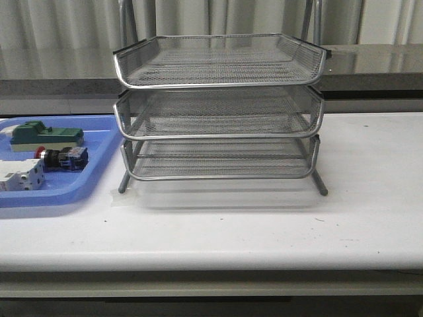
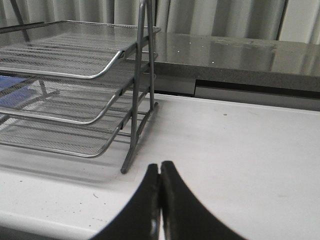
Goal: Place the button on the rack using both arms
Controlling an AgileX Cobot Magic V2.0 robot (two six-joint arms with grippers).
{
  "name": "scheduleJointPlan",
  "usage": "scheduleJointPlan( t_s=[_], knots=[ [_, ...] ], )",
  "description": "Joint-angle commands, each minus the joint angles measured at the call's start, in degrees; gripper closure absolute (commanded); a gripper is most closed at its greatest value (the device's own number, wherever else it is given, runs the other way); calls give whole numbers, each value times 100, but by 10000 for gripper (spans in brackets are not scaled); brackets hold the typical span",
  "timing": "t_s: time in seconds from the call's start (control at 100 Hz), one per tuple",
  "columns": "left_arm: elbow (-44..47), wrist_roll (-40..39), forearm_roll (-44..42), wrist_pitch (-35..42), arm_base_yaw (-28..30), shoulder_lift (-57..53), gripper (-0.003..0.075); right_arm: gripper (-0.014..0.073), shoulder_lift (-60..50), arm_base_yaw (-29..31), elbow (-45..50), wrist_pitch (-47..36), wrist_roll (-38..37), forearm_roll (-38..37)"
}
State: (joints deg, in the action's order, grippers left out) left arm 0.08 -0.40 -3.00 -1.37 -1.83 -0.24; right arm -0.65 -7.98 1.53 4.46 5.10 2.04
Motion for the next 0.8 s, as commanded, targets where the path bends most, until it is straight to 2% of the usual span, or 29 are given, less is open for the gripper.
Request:
scheduleJointPlan(
  t_s=[0.0,0.62,0.79],
  knots=[
    [248,-37,51,488,17,-187,740,663,-110,46,-94,-485,19,-35],
    [248,-37,51,488,17,-187,740,663,-110,46,-94,-479,19,-35],
    [248,-37,51,488,17,-187,740,663,-110,46,-94,-774,19,-35]
  ],
)
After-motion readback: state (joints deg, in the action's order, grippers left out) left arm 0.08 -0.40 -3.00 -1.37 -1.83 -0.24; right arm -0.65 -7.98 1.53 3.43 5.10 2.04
